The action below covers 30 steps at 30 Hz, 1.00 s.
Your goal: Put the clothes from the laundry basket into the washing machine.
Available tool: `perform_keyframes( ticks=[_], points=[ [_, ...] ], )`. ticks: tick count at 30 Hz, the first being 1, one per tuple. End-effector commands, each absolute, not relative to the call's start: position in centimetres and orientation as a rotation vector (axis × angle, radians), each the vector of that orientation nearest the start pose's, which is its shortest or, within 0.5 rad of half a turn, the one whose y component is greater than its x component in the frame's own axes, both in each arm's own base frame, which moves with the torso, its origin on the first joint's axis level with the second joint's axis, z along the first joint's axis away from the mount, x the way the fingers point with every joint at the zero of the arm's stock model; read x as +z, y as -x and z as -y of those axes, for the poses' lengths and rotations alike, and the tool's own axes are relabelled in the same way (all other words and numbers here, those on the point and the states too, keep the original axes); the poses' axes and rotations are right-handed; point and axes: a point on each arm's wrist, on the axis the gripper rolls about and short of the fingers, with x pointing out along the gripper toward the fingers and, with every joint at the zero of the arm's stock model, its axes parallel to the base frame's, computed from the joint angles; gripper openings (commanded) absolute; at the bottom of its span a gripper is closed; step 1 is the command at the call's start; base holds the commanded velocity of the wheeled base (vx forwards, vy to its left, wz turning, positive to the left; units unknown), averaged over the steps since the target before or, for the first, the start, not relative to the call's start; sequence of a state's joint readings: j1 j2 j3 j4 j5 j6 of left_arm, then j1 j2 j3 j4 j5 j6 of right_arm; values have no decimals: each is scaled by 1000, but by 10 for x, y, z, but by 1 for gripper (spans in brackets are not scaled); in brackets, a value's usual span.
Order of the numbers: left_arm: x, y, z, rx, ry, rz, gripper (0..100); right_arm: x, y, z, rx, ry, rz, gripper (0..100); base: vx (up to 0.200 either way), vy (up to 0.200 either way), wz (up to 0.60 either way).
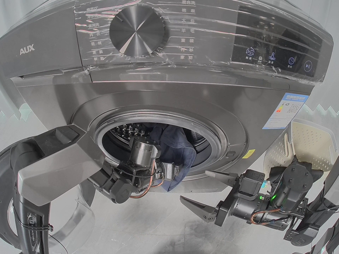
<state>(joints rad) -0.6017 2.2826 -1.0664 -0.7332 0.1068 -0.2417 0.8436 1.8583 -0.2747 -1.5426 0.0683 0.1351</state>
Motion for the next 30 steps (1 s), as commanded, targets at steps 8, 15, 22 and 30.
perform_keyframes(
  ticks=[8, 15, 22, 30],
  points=[
    [48, -355, 238, -424, 90, -479, 0, 108, -172, -196, 908, -109, -101, 100, 0, 0, 0],
    [70, -374, 248, -420, 196, -341, 0, 108, -172, -196, 908, -109, -101, 100, 0, 0, 0],
    [75, -397, 250, -382, 248, -185, 0, 108, -173, -195, 905, -109, -101, 100, 0, 0, 0],
    [85, -397, 247, -382, 255, -164, 0, 111, -169, -192, 882, -125, -98, 100, 0, 0, 0]
  ],
)
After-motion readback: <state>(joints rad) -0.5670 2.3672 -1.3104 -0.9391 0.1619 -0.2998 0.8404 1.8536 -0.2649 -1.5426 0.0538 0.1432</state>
